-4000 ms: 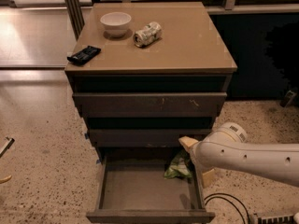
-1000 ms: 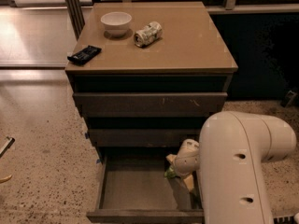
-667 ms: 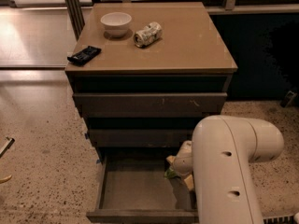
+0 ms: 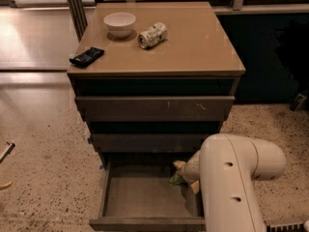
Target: Pick green rice chip bag from bottom drawer and place on counter
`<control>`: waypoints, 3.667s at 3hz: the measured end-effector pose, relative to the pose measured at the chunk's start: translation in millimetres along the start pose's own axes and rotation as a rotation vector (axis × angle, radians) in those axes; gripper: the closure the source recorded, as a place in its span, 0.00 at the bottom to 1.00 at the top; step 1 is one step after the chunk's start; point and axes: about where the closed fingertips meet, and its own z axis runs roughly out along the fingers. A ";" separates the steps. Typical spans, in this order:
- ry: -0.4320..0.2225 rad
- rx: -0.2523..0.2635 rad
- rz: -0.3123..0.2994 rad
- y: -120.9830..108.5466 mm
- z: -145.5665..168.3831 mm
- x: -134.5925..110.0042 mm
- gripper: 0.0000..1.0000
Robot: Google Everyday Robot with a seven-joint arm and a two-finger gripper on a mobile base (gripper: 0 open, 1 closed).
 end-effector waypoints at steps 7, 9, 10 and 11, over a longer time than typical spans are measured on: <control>0.049 -0.033 0.060 -11.2 68.7 28.3 0.19; 0.068 -0.022 0.058 -17.0 73.6 29.1 0.65; 0.068 -0.022 0.058 -17.9 70.0 29.5 0.89; 0.070 0.012 0.051 -18.4 55.9 30.7 1.00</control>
Offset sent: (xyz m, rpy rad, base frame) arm 0.0107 -0.0041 -0.0163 -0.0211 0.0420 -0.0163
